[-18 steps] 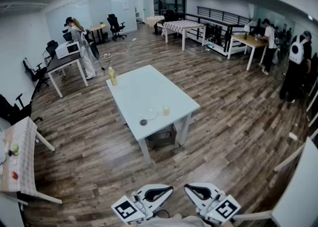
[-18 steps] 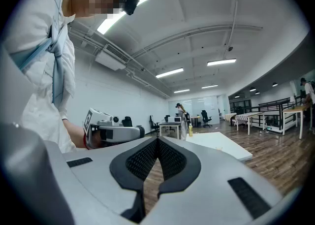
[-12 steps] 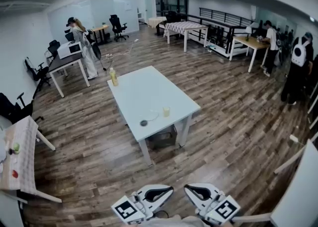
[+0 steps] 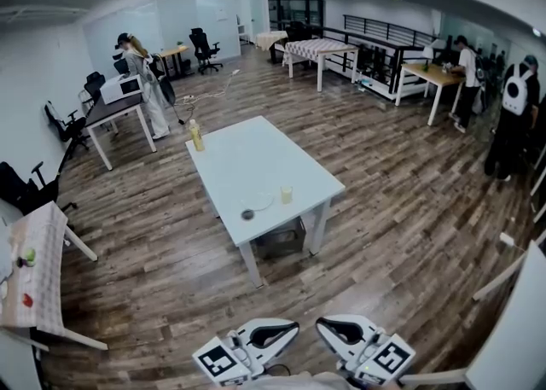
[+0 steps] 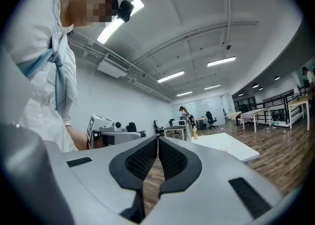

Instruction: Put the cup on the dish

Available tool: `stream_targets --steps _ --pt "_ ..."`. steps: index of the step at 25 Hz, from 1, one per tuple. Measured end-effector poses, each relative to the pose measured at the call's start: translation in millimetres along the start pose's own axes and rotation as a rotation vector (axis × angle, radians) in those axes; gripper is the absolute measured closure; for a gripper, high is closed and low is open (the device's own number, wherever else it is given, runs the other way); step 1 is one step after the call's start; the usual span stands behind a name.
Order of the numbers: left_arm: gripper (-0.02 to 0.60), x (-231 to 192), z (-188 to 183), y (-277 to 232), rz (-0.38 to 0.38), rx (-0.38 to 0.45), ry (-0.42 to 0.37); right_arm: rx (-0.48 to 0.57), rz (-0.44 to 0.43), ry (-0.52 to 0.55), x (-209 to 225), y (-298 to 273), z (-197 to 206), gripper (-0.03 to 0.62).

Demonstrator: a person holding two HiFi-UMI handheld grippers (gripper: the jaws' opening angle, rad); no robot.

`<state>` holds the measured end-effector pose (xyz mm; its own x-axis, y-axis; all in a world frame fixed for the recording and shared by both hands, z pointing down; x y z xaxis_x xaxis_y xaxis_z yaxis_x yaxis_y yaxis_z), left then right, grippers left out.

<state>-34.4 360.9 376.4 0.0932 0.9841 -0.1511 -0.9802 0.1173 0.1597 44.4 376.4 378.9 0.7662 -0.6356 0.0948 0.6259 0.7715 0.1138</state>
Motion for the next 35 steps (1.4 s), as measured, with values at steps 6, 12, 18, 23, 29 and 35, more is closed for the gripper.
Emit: stream_targets --steps 6,12,18,23,29,35 --pt "0.581 0 4 0 -0.001 -0.012 -0.010 -0.038 -0.030 -0.012 -7 -1 11 0.561" --pt "0.581 -5 7 8 -0.038 -0.013 0.002 -0.039 -0.065 -0.021 -4 -10 15 0.560" --pt "0.581 -39 4 10 -0.059 0.002 0.007 -0.051 -0.070 -0.027 14 -37 22 0.560" --pt "0.581 -91 -4 7 -0.042 0.018 -0.001 -0.036 -0.044 -0.021 43 -74 20 0.560" --pt "0.581 -159 -24 6 -0.010 0.029 -0.015 -0.021 -0.016 -0.026 80 -131 16 0.560" --pt "0.581 -220 -36 16 0.018 0.018 -0.008 -0.022 0.013 -0.006 111 -190 15 0.560"
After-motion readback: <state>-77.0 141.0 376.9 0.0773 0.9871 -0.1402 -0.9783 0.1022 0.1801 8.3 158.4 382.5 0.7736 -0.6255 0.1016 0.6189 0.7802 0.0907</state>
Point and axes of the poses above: the fingertips, and each gripper's own axes: y backward along the fingers, x to its right, z out of its underside, the point moved 2 cm from there along y, backward along the fingers, and after that the axes turned 5 degrees about x, right-handed, at the moved point
